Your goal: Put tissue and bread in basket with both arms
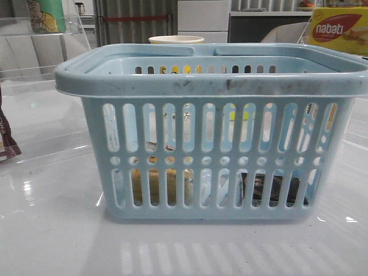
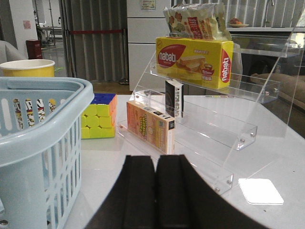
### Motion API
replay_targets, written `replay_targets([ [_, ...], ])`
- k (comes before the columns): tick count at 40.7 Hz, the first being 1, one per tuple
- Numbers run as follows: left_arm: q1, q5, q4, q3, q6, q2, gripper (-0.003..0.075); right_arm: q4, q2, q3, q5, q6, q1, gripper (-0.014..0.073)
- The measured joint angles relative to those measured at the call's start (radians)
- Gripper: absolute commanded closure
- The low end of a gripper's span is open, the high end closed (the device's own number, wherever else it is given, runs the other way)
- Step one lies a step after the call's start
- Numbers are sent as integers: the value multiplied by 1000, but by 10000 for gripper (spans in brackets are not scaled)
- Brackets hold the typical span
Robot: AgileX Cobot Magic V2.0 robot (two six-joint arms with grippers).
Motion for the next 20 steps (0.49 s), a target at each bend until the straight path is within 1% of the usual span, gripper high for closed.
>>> replay_targets([
  [20,0,0,0,0,0,0,624,-9,0,0,-1,8,0,537],
])
